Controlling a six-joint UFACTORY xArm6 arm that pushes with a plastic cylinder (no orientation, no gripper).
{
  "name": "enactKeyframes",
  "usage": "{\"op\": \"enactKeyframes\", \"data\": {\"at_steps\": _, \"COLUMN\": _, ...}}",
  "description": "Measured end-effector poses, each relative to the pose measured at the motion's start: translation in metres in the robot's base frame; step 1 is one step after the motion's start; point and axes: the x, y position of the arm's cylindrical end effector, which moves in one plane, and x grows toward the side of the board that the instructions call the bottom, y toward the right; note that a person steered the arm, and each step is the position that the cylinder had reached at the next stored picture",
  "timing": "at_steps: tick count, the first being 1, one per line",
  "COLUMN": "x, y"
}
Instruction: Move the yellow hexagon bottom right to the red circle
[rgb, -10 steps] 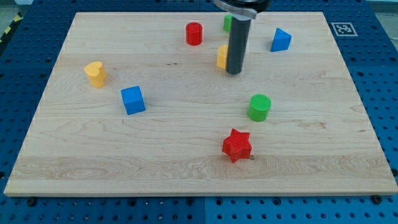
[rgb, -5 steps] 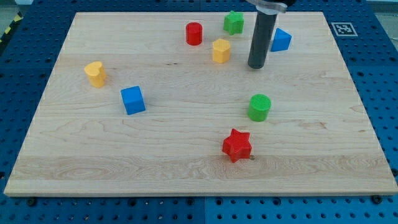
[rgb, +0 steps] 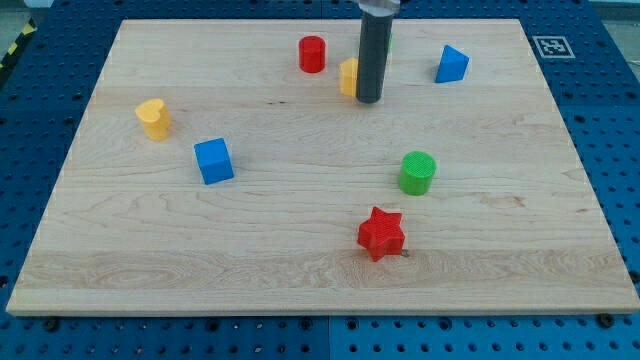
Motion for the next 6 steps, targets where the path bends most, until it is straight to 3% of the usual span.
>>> {"op": "enactKeyframes", "data": {"at_steps": 4, "x": -0.004, "y": -0.032}}
{"op": "enactKeyframes", "data": {"at_steps": 5, "x": 0.013, "y": -0.066}}
{"op": "enactKeyframes", "data": {"at_steps": 6, "x": 0.031, "y": -0.159}}
